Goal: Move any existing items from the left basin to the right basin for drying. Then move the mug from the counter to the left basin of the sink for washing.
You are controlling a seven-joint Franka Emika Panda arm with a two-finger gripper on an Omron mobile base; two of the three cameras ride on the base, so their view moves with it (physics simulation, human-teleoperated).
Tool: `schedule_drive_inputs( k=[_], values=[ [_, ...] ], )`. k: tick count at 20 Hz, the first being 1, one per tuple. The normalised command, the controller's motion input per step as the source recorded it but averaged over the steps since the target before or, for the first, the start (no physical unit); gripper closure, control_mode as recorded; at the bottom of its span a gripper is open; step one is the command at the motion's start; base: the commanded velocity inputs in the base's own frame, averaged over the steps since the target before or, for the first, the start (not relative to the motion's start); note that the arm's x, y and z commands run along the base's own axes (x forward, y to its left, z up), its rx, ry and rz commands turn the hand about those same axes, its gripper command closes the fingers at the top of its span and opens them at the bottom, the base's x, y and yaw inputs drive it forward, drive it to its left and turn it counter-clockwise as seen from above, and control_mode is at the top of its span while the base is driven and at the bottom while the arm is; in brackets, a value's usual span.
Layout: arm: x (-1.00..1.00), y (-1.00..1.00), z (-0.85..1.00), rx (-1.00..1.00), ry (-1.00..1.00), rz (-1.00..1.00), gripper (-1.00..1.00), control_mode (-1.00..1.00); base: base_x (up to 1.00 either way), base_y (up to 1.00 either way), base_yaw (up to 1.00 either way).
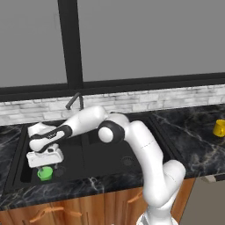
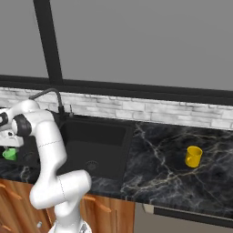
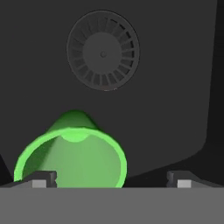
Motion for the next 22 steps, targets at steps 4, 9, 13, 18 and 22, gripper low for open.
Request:
schedule_drive_inputs(
  k=[4, 9, 13, 18, 22],
  values=[
    [-0.03, -0.13, -0.18, 0.0, -0.04, 0.0, -1.0, -1.0, 0.0, 0.0, 0.0],
    [0.0, -0.02, -0.19, 0.0, -0.05, 0.0, -1.0, -1.0, 0.0, 0.0, 0.0],
    [0.0, 0.0, -0.1, 0.0, -0.06, 0.0, -1.0, -1.0, 0.0, 0.0, 0.0],
    [0.0, 0.0, -0.07, 0.0, -0.11, 0.0, -1.0, -1.0, 0.0, 0.0, 0.0],
    [-0.01, 0.0, -0.12, 0.0, -0.09, 0.0, -1.0, -1.0, 0.0, 0.0, 0.0]
  ],
)
